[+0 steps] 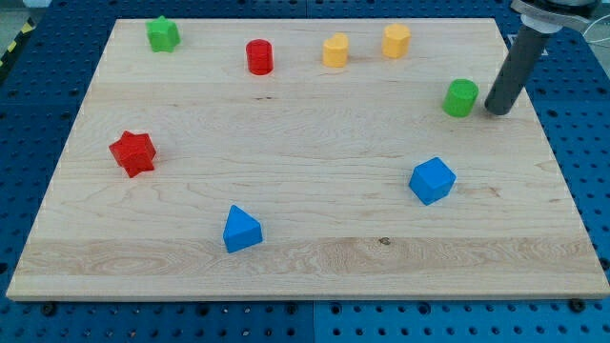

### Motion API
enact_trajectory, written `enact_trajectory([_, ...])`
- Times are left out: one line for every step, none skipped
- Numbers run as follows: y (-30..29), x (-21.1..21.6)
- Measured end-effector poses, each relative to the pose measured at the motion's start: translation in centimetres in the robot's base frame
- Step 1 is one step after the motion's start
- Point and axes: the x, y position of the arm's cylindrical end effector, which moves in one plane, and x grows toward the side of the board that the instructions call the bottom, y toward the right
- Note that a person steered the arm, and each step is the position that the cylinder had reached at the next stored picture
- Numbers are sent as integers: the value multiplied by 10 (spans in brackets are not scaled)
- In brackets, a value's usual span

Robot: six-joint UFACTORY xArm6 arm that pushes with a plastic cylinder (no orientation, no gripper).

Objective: Slide the green circle to the bottom of green star

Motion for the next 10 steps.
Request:
enact_trajectory([-18,-7])
enact_trajectory([-39,-8])
enact_trajectory([-57,-14])
enact_trajectory([-59,-33])
enact_trajectory([-71,-38])
enact_trajectory([-95,-24])
enact_trajectory([-128,-12])
enact_trajectory([-160,-2])
enact_trajectory([-192,11])
enact_trajectory([-227,21])
